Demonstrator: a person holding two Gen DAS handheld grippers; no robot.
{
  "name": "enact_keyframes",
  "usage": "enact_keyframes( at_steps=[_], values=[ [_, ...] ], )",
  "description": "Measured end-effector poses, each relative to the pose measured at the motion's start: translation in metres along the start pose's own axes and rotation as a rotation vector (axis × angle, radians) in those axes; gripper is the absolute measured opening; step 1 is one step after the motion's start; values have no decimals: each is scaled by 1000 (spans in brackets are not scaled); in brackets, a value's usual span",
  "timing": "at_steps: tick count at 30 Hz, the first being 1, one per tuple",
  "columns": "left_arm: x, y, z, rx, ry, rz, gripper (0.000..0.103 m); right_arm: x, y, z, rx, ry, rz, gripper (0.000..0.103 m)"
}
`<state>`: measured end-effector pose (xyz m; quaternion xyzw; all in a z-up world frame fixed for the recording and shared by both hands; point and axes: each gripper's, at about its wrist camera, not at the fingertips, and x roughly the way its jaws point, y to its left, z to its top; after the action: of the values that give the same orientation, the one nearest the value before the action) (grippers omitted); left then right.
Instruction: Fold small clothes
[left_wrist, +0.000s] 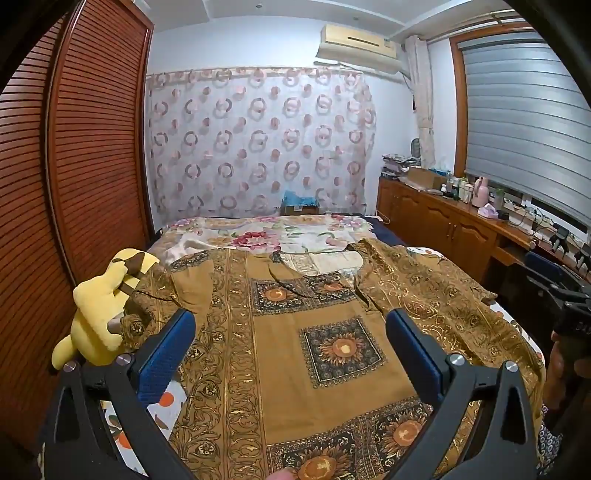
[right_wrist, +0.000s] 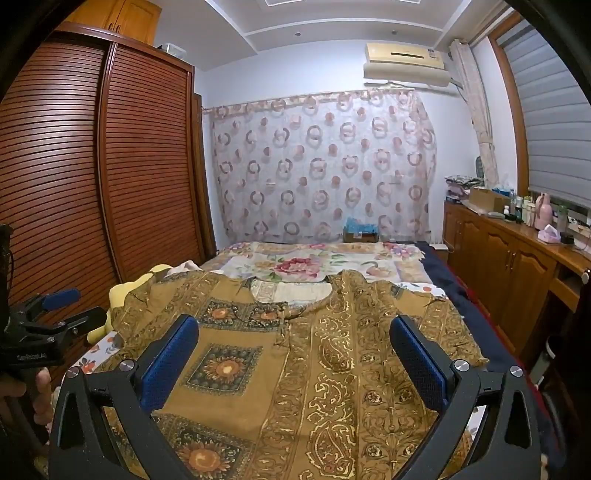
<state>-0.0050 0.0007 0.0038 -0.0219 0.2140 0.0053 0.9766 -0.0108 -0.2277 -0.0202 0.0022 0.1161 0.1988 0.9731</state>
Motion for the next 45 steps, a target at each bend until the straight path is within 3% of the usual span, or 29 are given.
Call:
enact_keyframes(
  at_steps=[45],
  values=[
    [1, 2, 2, 9, -5, 1, 103, 1, 2, 1, -5, 4, 2, 103]
  ],
)
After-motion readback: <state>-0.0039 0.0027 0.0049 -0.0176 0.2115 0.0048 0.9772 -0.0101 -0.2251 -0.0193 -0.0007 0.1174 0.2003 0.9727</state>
